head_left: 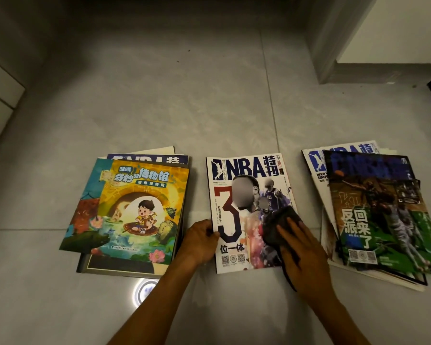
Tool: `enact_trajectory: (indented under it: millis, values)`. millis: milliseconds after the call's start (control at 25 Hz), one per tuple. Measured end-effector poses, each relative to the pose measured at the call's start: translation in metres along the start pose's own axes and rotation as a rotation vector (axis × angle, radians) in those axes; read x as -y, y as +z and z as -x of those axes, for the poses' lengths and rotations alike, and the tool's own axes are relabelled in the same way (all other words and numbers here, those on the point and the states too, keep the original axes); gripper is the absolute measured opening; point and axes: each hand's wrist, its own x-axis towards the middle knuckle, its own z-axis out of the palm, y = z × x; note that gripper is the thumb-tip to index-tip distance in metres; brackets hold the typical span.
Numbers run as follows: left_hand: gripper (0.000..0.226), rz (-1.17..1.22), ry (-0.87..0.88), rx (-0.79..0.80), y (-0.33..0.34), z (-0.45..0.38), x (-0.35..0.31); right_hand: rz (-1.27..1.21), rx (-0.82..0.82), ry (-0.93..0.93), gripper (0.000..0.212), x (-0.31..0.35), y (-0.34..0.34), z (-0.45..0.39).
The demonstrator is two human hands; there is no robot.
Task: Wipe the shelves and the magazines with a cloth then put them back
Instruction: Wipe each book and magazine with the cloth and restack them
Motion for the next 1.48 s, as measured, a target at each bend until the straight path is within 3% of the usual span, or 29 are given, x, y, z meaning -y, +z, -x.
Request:
enact_trajectory:
  millis: [80, 200, 280, 360, 480, 520, 640, 680, 720, 840, 880, 1040, 1080, 1120, 1240, 1280, 1400, 1440, 1480]
  values:
    - [0.029, -0.019, -0.007, 0.000, 0.000, 0.000, 0.000, 0.030, -0.070, 0.140, 0.045, 0.031, 0.013, 0.013]
    - [0.033, -0.155, 0.063, -0.089, 0.006, 0.003, -0.005, 0.054, 0.117, -0.225, 0.037, 0.093, 0.040, 0.039]
    - [0.037, -0.207, 0.140, -0.186, 0.009, 0.007, -0.005, 0.016, 0.222, -0.377, 0.035, 0.081, 0.032, 0.027]
    - [0.042, -0.259, 0.167, -0.225, 0.008, 0.006, 0.000, -0.061, 0.236, -0.268, 0.039, 0.044, 0.021, 0.004]
    - [0.062, -0.241, 0.193, -0.201, 0.005, 0.000, 0.007, -0.064, 0.047, 0.157, 0.053, 0.034, 0.014, -0.015]
    - [0.066, -0.236, 0.195, -0.190, 0.005, -0.002, 0.005, 0.010, 0.030, 0.125, 0.053, 0.050, 0.021, -0.013]
    - [0.058, -0.226, 0.187, -0.164, 0.003, -0.004, 0.001, 0.124, 0.152, -0.468, 0.048, 0.074, 0.034, 0.002]
    - [0.059, -0.250, 0.197, -0.140, 0.002, -0.004, 0.002, 0.104, 0.187, -0.568, 0.047, 0.061, 0.028, -0.012]
    - [0.061, -0.266, 0.209, -0.111, -0.001, -0.005, 0.003, 0.063, 0.198, -0.537, 0.046, 0.044, 0.021, -0.028]
    - [0.052, -0.192, 0.256, -0.116, -0.006, -0.014, 0.011, -0.069, 0.082, -0.087, 0.041, 0.026, 0.008, -0.057]
    - [0.050, -0.144, 0.260, -0.125, -0.006, -0.013, 0.012, -0.040, 0.063, -0.055, 0.040, 0.037, 0.014, -0.050]
    - [0.062, -0.114, 0.244, -0.117, -0.006, -0.015, 0.012, 0.021, 0.274, -0.678, 0.036, 0.070, 0.029, -0.020]
    - [0.067, -0.120, 0.235, -0.116, -0.006, -0.017, 0.011, 0.004, 0.271, -0.670, 0.036, 0.061, 0.025, -0.033]
    - [0.070, -0.134, 0.226, -0.118, -0.007, -0.018, 0.009, -0.009, 0.238, -0.547, 0.037, 0.048, 0.021, -0.048]
    - [0.070, -0.163, 0.199, -0.123, -0.007, -0.020, 0.009, -0.065, -0.023, 0.032, 0.040, 0.050, 0.018, -0.073]
    - [0.073, -0.163, 0.200, -0.118, -0.006, -0.017, 0.008, 0.006, -0.028, 0.041, 0.044, 0.065, 0.025, -0.070]
    - [0.089, -0.102, 0.273, -0.079, -0.002, -0.016, 0.011, 0.168, 0.196, -0.478, 0.056, 0.102, 0.041, -0.066]
    - [0.093, -0.061, 0.270, -0.076, -0.002, -0.017, 0.012, 0.118, 0.273, -0.487, 0.060, 0.102, 0.036, -0.086]
    - [0.096, -0.021, 0.242, -0.077, -0.002, -0.017, 0.011, 0.066, 0.307, -0.371, 0.064, 0.100, 0.030, -0.108]
